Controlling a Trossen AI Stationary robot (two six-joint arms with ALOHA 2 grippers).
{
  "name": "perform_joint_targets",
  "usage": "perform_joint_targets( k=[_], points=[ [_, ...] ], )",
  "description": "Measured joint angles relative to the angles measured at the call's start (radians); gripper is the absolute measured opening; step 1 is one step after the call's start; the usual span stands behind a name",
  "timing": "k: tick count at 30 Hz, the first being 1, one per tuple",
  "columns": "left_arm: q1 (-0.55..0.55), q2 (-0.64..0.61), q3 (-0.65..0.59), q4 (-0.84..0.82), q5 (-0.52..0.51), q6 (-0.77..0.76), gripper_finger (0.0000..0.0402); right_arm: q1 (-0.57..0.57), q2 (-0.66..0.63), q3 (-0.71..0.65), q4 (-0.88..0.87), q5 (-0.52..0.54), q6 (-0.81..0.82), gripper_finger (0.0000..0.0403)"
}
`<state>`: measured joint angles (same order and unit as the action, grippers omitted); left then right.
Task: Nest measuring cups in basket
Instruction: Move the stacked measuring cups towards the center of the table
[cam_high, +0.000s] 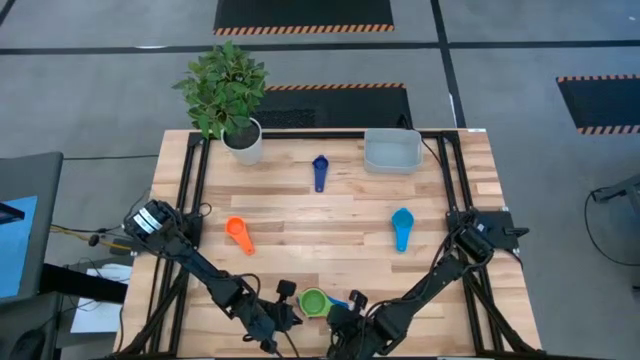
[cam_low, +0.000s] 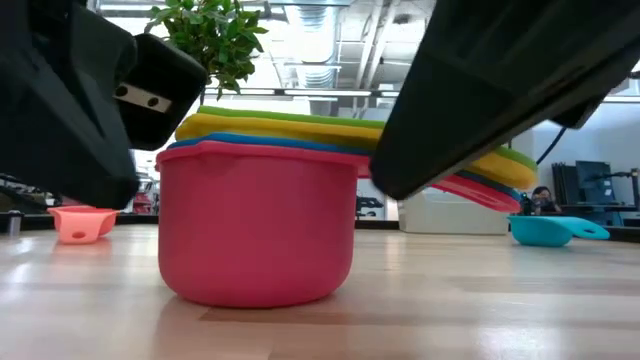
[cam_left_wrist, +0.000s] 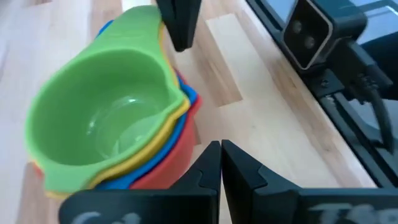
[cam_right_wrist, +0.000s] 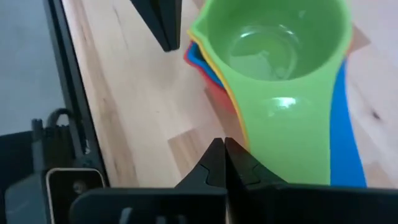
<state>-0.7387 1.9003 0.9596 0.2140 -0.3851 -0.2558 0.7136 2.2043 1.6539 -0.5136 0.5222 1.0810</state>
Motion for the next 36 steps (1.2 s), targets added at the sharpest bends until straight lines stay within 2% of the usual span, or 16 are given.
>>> perform_joint_targets(
  k=[10, 15, 23, 30, 34, 36],
  points=[
    [0.006, 0.0, 0.0, -0.113, -0.099, -0.065, 0.0, 0.011, -0.002, 0.0, -0.1, 0.037, 0.051, 0.0004],
    [0.019, 0.0, 0.0, -0.12, -0.103, -0.087, 0.0, 0.011, -0.002, 0.0, -0.145, 0.061, 0.08, 0.0009],
    [0.026, 0.0, 0.0, -0.127, -0.204, -0.1, 0.0, 0.011, -0.002, 0.0, -0.224, 0.155, 0.113, 0.0008],
    [0.026, 0.0, 0.0, -0.169, -0.265, -0.133, 0.0, 0.011, -0.002, 0.0, -0.31, 0.158, 0.154, 0.0004],
    [0.027, 0.0, 0.0, -0.186, -0.27, -0.149, 0.0, 0.021, -0.001, 0.016, -0.313, 0.156, 0.152, 0.001],
    [0.027, 0.0, 0.0, -0.186, -0.239, -0.149, 0.0, 0.029, -0.001, 0.03, -0.314, 0.153, 0.148, 0.0011]
  ],
)
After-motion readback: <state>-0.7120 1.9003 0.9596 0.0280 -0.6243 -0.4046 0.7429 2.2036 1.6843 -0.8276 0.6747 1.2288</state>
